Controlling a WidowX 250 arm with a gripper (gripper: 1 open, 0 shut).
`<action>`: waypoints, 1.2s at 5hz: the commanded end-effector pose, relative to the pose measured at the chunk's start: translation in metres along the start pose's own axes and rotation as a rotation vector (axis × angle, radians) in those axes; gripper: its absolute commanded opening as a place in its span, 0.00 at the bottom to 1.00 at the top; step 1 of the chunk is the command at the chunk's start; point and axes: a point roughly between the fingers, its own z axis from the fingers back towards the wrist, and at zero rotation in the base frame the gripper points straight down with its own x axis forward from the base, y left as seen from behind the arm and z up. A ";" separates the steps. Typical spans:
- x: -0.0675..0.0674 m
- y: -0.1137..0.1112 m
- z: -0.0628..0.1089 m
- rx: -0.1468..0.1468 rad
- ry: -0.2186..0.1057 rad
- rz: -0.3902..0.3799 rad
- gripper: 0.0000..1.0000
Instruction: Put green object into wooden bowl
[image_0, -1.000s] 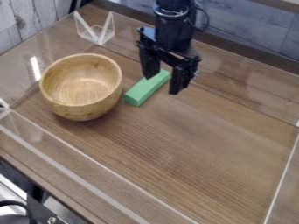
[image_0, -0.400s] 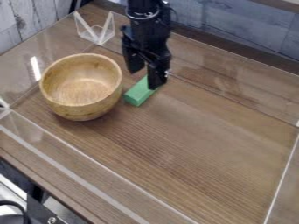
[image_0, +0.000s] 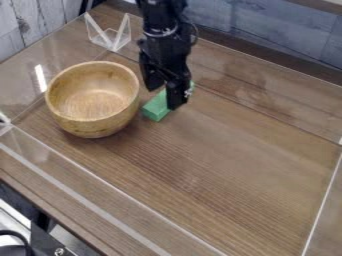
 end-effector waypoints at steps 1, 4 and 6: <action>0.021 0.002 0.010 0.034 -0.058 0.011 1.00; 0.027 0.028 0.006 0.042 -0.054 0.070 1.00; 0.028 0.028 -0.002 0.048 -0.045 0.137 1.00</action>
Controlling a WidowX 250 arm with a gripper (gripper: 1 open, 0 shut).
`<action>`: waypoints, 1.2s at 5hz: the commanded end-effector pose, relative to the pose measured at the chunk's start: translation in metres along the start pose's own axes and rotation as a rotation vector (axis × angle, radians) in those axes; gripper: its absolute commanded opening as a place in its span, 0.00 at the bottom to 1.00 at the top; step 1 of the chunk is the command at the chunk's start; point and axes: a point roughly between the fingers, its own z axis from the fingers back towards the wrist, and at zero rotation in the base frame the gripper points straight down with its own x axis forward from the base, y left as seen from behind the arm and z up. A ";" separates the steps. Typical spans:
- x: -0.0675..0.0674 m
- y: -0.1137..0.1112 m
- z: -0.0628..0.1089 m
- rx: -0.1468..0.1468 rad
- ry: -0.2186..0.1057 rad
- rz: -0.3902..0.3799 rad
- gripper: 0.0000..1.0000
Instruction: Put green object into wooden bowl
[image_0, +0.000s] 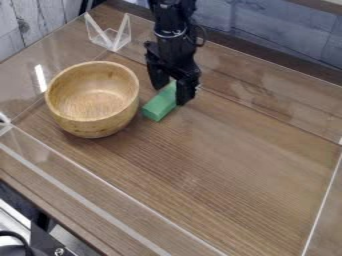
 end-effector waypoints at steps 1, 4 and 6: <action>0.014 0.016 0.014 0.027 -0.058 -0.018 1.00; 0.013 -0.006 0.005 0.020 -0.058 -0.023 1.00; 0.018 -0.004 0.015 0.015 -0.060 0.026 0.00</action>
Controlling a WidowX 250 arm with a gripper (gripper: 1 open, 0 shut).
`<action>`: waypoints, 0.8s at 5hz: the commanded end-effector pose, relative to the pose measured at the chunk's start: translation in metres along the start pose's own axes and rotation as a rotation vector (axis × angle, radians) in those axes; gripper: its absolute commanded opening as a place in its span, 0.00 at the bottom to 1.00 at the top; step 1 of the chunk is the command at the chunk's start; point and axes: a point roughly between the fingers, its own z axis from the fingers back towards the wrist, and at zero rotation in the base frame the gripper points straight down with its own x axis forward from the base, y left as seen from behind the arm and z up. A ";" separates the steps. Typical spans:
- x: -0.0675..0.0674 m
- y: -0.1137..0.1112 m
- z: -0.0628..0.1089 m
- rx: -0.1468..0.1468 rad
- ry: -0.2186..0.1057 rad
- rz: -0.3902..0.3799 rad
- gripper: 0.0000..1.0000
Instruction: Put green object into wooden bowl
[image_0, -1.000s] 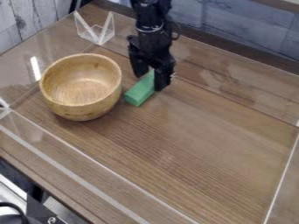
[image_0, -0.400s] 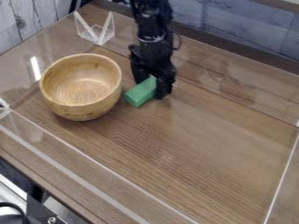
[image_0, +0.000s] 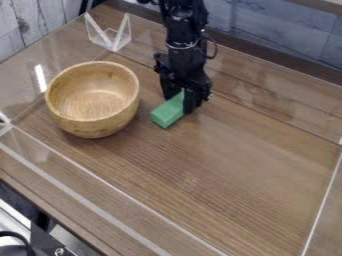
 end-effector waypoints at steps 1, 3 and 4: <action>0.013 0.010 0.021 0.027 -0.097 0.027 0.00; 0.009 0.011 0.008 0.014 -0.103 0.069 0.00; 0.008 0.009 0.019 0.012 -0.104 0.127 0.00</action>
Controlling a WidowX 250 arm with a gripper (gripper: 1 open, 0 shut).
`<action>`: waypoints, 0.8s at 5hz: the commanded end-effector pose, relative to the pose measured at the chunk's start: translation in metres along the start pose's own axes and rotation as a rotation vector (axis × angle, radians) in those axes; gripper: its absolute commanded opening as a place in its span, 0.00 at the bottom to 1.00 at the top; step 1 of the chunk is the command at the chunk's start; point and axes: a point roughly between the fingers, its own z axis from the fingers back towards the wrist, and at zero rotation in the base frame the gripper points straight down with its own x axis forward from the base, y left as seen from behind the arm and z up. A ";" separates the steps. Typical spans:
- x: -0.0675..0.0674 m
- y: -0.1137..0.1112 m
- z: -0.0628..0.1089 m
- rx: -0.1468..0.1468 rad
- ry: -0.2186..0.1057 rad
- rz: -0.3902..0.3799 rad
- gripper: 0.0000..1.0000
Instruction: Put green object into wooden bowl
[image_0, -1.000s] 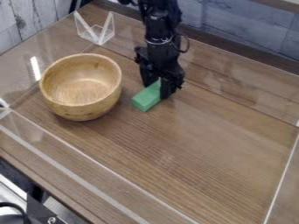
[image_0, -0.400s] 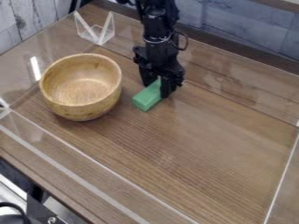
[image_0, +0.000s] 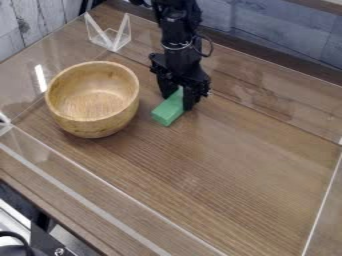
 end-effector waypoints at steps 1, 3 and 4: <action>0.007 0.001 0.031 0.017 -0.062 0.070 0.00; 0.012 -0.016 0.071 0.011 -0.077 0.173 0.00; 0.007 -0.007 0.093 0.007 -0.103 0.211 0.00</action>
